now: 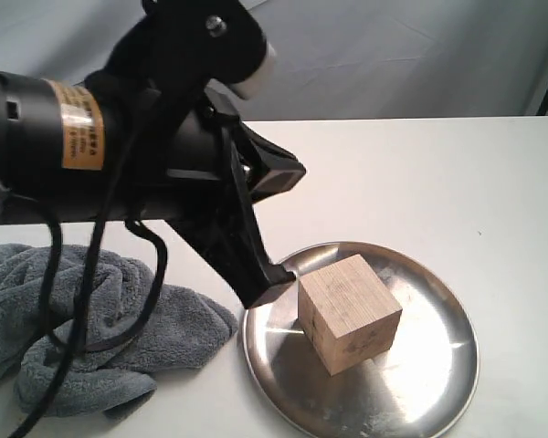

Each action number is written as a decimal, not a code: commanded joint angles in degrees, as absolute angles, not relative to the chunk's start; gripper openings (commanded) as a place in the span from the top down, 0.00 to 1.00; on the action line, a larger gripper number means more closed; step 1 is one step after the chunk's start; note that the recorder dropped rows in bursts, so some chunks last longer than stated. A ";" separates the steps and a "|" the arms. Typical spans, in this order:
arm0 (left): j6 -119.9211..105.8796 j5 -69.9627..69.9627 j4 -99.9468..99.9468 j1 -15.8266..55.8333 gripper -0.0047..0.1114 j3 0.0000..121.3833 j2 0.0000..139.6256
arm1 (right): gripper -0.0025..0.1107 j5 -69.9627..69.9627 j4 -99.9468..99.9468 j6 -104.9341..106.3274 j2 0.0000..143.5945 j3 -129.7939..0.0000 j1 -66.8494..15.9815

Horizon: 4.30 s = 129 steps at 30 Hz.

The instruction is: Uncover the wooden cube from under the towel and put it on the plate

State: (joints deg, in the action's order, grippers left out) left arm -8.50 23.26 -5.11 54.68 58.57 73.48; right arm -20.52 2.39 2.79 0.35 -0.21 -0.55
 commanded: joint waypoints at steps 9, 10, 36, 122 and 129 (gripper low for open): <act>-2.81 9.71 -5.53 54.60 0.96 47.19 60.13 | 0.98 -20.09 2.12 2.97 0.00 0.00 -0.66; -2.81 9.21 -5.53 54.60 0.96 46.14 59.50 | 0.98 -20.09 2.12 2.97 0.00 0.00 -0.66; -8.42 5.90 -14.90 54.60 0.96 39.61 52.61 | 0.98 -20.09 2.12 2.97 0.00 0.00 -0.66; 1.44 12.63 0.71 5.06 0.96 0.00 0.00 | 0.98 -19.99 2.12 2.98 0.00 0.00 -0.66; 1.44 15.33 0.71 5.06 0.96 0.00 0.00 | 0.98 -19.99 2.12 2.98 0.00 0.00 -0.66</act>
